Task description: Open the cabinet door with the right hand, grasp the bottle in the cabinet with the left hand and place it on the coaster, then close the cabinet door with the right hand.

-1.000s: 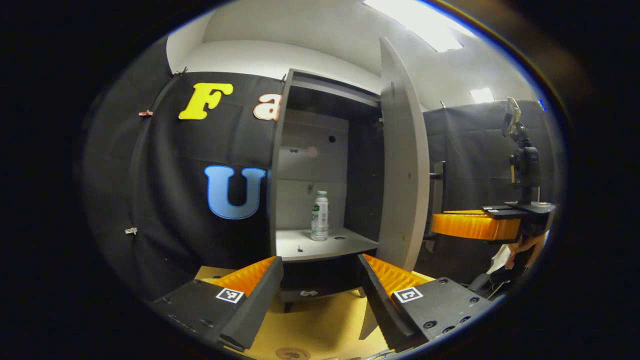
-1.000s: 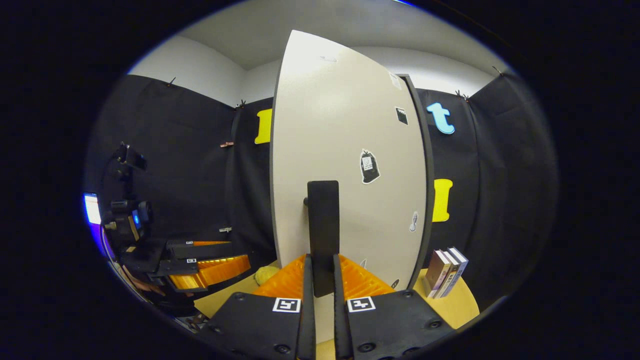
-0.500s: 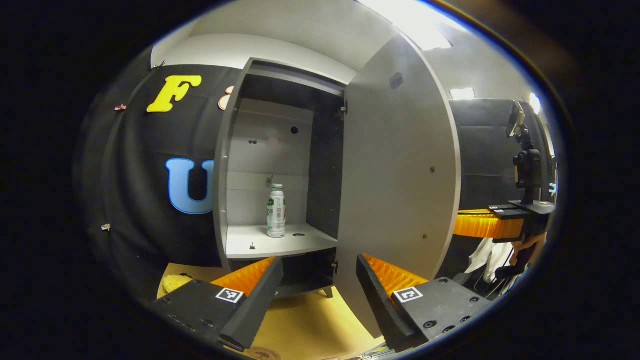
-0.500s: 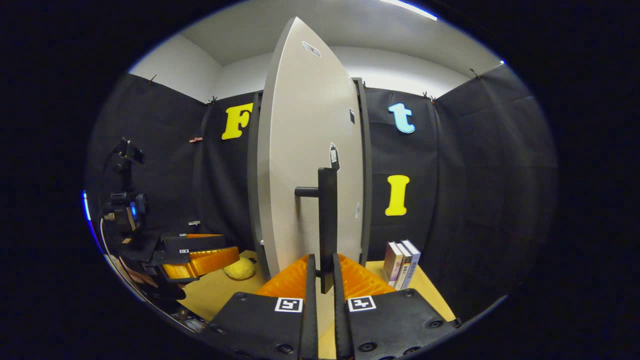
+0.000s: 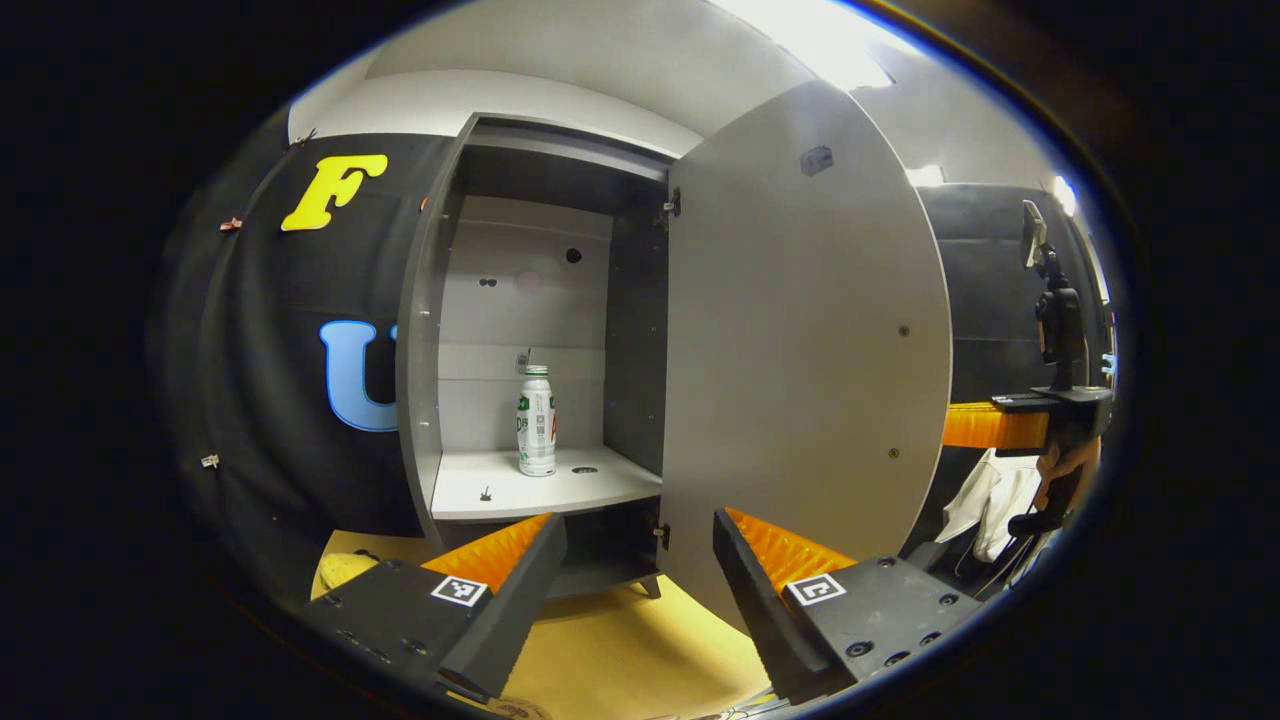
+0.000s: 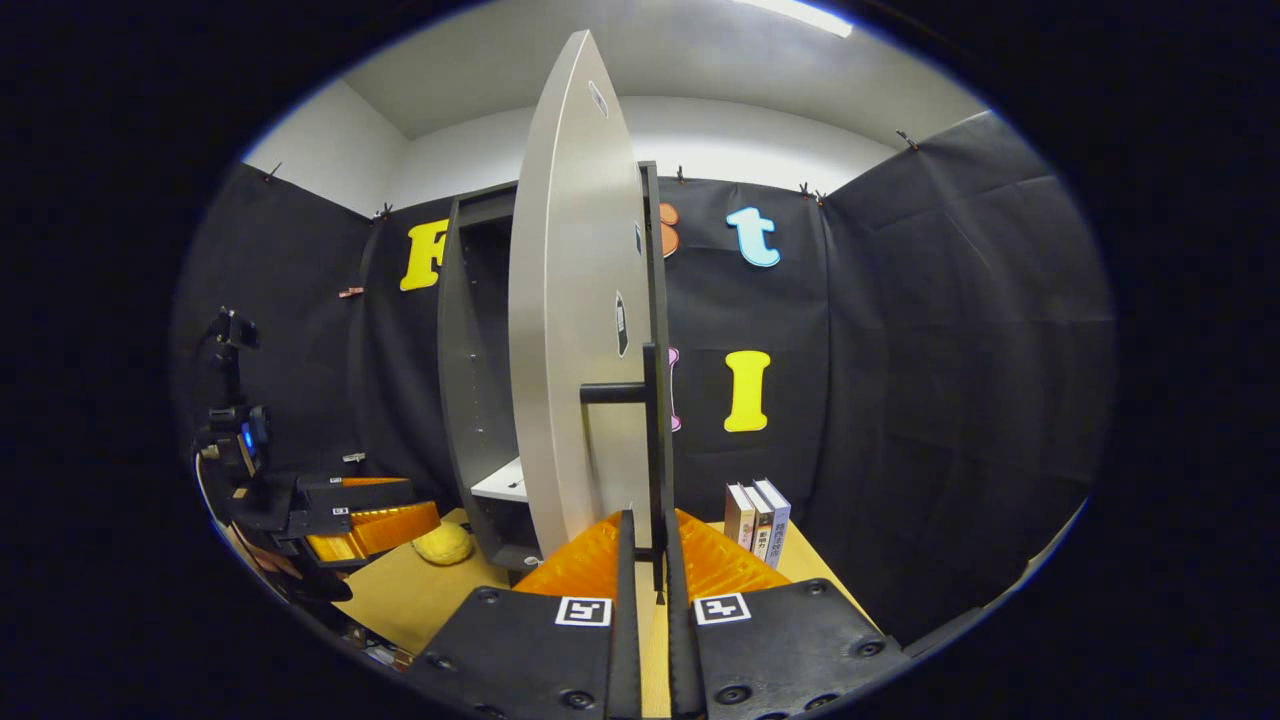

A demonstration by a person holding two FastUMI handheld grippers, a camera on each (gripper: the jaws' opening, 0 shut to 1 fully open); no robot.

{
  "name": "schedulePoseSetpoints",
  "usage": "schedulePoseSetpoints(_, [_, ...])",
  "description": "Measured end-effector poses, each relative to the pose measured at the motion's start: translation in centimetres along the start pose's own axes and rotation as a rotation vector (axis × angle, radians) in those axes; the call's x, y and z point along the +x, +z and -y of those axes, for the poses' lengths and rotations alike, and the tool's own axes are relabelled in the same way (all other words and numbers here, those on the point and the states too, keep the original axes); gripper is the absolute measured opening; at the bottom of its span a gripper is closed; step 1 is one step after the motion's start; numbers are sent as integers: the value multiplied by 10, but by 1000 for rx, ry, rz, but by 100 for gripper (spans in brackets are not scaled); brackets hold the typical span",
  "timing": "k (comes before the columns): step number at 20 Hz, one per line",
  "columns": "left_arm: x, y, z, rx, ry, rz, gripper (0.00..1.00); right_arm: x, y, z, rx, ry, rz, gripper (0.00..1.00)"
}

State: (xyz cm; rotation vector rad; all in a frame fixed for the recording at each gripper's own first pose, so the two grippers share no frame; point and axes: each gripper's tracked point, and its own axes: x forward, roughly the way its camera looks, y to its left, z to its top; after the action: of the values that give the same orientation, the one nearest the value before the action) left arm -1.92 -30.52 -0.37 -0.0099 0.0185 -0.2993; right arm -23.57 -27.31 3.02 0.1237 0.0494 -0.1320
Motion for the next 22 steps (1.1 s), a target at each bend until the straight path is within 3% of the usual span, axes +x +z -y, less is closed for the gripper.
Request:
schedulePoseSetpoints(5, [15, -2, 3, -12, -17, 3, 93, -8, 18, 31, -3, -49, 55, 13])
schedulePoseSetpoints(10, [28, 3, 14, -4, -61, 18, 93, -16, 26, 25, 50, -29, 83, 13])
schedulePoseSetpoints(14, [37, 6, -4, 28, -75, 19, 93, -39, 39, 24, 10, -80, 130, 12])
schedulePoseSetpoints(22, [79, 31, -83, 38, -96, 70, 93, -55, 49, -46, -94, -137, 224, 13])
